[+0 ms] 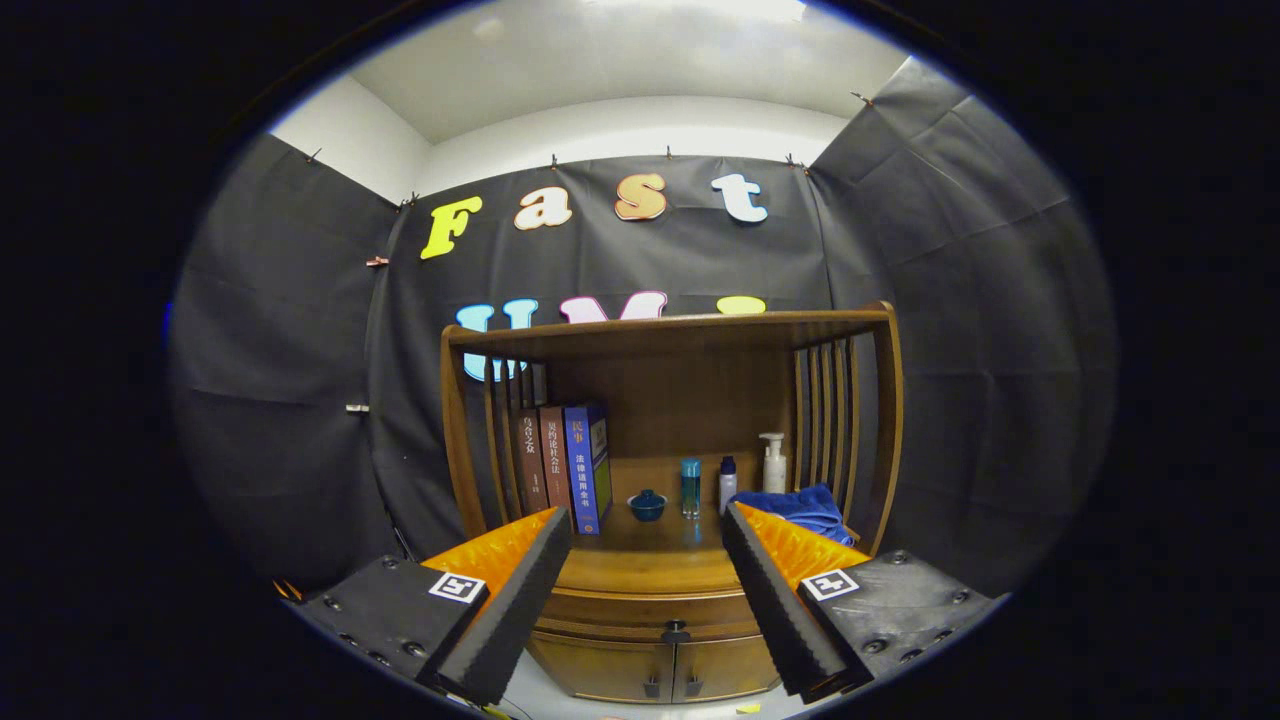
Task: Pull open the drawer, take out the items inside it, and place them on the countertop above the cabinet.
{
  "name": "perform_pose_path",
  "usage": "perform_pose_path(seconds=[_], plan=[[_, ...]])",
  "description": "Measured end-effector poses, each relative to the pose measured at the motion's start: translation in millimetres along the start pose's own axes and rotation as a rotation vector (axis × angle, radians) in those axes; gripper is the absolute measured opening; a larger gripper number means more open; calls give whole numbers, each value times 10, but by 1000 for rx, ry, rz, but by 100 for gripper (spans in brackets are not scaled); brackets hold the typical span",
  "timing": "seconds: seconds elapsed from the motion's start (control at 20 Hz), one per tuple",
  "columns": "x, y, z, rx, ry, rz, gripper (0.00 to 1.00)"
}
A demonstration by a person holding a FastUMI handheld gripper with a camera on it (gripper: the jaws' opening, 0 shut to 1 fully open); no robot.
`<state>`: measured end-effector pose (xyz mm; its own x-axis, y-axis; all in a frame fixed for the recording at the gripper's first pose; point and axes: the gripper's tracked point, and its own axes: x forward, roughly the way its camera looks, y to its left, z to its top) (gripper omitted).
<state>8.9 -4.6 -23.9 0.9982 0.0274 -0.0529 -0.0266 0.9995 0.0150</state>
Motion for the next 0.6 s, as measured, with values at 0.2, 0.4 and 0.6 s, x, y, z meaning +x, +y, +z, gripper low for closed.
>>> perform_pose_path(seconds=[0.2,0.4,0.6], plan=[[171,-92,-344,8,45,-16,99],[387,-144,-818,25,124,-21,99],[616,-197,-1389,40,213,-33,99]])
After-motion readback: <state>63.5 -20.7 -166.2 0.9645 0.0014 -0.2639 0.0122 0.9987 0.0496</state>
